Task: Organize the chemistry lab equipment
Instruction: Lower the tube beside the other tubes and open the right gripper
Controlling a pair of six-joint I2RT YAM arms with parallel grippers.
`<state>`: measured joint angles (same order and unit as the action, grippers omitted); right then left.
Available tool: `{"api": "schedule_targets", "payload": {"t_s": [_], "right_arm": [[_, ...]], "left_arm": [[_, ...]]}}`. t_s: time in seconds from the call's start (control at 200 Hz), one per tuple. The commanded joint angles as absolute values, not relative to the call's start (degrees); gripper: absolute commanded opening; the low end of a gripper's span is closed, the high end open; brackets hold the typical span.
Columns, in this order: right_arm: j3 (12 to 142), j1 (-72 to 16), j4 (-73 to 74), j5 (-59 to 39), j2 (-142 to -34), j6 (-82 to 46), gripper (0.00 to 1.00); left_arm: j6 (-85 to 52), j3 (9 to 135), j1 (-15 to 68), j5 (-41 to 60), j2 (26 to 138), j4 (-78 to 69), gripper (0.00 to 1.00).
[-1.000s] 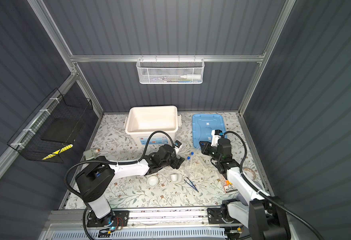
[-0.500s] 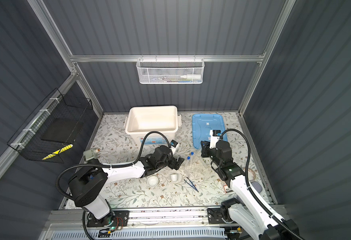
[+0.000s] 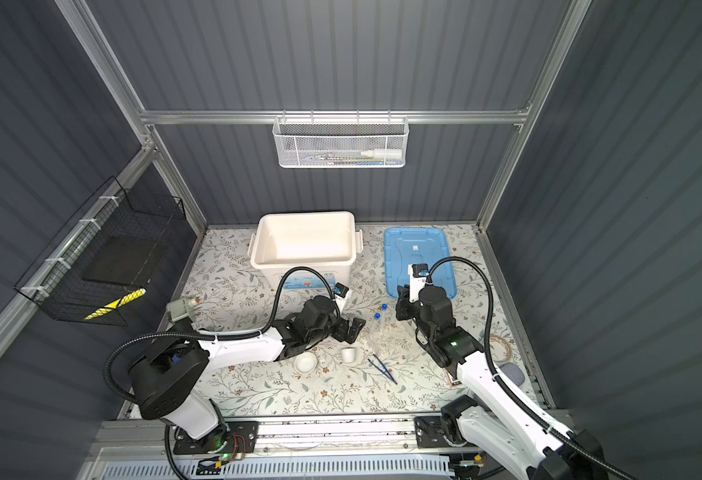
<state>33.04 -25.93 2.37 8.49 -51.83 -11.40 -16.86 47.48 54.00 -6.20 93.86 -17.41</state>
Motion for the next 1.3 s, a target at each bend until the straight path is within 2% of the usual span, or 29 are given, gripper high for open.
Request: {"api": "schedule_targets", "payload": {"t_s": [0.0, 0.72, 1.291], "right_arm": [[33.29, -26.61, 4.43, 10.84, -52.95, -9.94, 0.22], [31.73, -30.87, 5.84, 15.5, -55.57, -6.85, 0.22], [30.04, -31.51, 5.49, 14.68, -54.16, -8.19, 0.26]], "left_arm": [[-18.03, 46.77, 53.86, -5.41, 92.96, -19.2, 0.99], [-18.44, 45.73, 53.85, -5.67, 91.72, -19.71, 0.99], [-20.79, 45.59, 54.45, -5.1, 91.01, -21.22, 0.99]]}}
